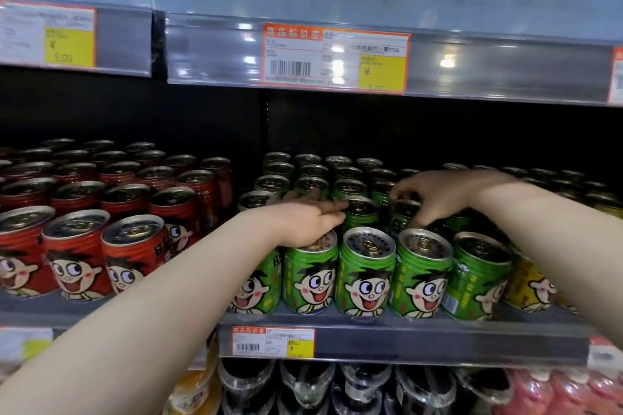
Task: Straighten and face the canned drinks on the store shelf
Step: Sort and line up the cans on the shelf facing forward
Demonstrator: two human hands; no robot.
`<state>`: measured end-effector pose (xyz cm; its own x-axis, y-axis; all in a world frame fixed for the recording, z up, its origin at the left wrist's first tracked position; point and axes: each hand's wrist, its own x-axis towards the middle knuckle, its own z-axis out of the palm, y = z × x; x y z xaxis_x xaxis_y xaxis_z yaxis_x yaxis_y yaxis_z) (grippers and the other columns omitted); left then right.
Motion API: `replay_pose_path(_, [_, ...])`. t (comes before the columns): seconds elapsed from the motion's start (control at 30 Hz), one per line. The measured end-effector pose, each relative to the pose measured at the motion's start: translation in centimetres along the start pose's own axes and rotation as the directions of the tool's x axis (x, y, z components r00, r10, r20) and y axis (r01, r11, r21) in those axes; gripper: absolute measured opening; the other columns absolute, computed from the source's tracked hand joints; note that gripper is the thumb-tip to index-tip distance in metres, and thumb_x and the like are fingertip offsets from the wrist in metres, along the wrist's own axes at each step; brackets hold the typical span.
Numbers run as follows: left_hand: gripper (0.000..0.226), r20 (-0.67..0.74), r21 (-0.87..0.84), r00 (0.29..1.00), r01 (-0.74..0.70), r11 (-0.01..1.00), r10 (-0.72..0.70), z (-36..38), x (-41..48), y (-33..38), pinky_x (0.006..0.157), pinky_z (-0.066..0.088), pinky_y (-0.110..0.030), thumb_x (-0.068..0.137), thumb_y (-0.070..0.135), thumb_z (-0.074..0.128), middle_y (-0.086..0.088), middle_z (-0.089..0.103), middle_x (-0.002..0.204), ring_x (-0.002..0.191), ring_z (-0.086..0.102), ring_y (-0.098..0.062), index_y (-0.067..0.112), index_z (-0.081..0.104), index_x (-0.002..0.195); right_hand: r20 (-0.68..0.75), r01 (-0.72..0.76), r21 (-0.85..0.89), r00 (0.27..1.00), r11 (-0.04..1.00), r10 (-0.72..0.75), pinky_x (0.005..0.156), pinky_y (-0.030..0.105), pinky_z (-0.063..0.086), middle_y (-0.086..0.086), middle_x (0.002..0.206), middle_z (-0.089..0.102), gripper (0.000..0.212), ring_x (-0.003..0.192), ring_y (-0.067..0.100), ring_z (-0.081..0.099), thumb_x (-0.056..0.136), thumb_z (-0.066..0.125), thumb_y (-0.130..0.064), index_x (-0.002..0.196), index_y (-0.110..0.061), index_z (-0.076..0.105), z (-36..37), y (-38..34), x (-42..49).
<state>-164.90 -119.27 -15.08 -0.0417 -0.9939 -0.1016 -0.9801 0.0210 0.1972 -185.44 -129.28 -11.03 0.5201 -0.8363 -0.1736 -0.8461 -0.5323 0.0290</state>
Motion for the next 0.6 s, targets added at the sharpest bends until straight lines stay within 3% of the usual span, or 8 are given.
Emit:
replay_pose_path(0.1, [0.045,0.003,0.002,1.0,0.002,1.0,-0.002,-0.1,-0.1,0.1,0.114,-0.004,-0.052,0.095,0.056,0.018,0.003,-0.001,0.159,0.145,-0.003,-0.03,0.054,0.015,0.14,-0.082,0.03,0.012,0.996,0.999,-0.029,0.087,0.023,0.038,0.003,0.135,0.046,0.064,0.117,0.019,0.046,0.074,0.073,-0.035,0.131,-0.028,0.046,0.4,-0.3,0.2])
replay_pose_path(0.2, [0.045,-0.003,-0.003,1.0,0.004,1.0,-0.004,-0.1,-0.1,0.2,0.114,-0.003,-0.051,0.095,0.055,0.018,0.003,0.0,0.159,0.145,-0.002,-0.03,0.054,0.016,0.14,-0.135,0.032,0.049,0.991,0.998,-0.025,0.095,0.027,0.04,0.001,0.137,0.046,0.065,0.12,0.02,0.046,0.073,0.073,-0.043,0.13,-0.03,0.047,1.0,-0.5,0.0])
replay_pose_path(0.33, [0.044,-0.011,-0.007,1.0,0.002,1.0,-0.002,0.1,0.0,0.1,0.114,-0.004,-0.05,0.095,0.055,0.018,0.003,0.001,0.159,0.146,-0.002,-0.028,0.055,0.017,0.139,-0.147,0.065,0.203,0.988,0.977,-0.035,0.088,0.02,0.037,-0.002,0.135,0.047,0.06,0.109,0.012,0.048,0.077,0.071,-0.041,0.131,-0.032,0.047,0.8,0.8,-1.1])
replay_pose_path(0.43, [0.043,-0.011,-0.01,1.0,0.004,1.0,-0.004,0.1,0.1,0.0,0.114,-0.004,-0.049,0.095,0.055,0.018,0.003,0.0,0.159,0.146,-0.003,-0.027,0.056,0.016,0.138,-0.175,-0.048,0.198,0.981,0.979,0.083,0.092,0.021,0.037,-0.001,0.138,0.047,0.058,0.117,0.017,0.048,0.08,0.066,-0.047,0.132,-0.031,0.046,-0.3,2.8,-2.0])
replay_pose_path(0.5, [0.043,-0.013,-0.014,1.0,0.003,1.0,-0.003,0.1,0.1,0.0,0.114,-0.004,-0.049,0.095,0.055,0.018,0.003,0.0,0.159,0.146,-0.003,-0.027,0.056,0.016,0.138,-0.101,-0.185,0.089,0.976,0.979,0.194,0.097,0.026,0.038,0.003,0.141,0.046,0.062,0.123,0.022,0.047,0.079,0.067,-0.047,0.134,-0.028,0.044,-0.1,3.9,-2.1])
replay_pose_path(0.6, [0.043,-0.017,-0.016,1.0,-0.004,1.0,0.004,0.2,0.2,-0.1,0.114,-0.004,-0.049,0.095,0.055,0.018,0.004,0.0,0.159,0.146,-0.003,-0.027,0.057,0.017,0.138,-0.035,-0.236,0.08,0.97,0.968,0.24,0.096,0.028,0.039,0.005,0.138,0.048,0.063,0.121,0.024,0.048,0.078,0.069,-0.044,0.132,-0.024,0.045,0.9,4.5,-1.9])
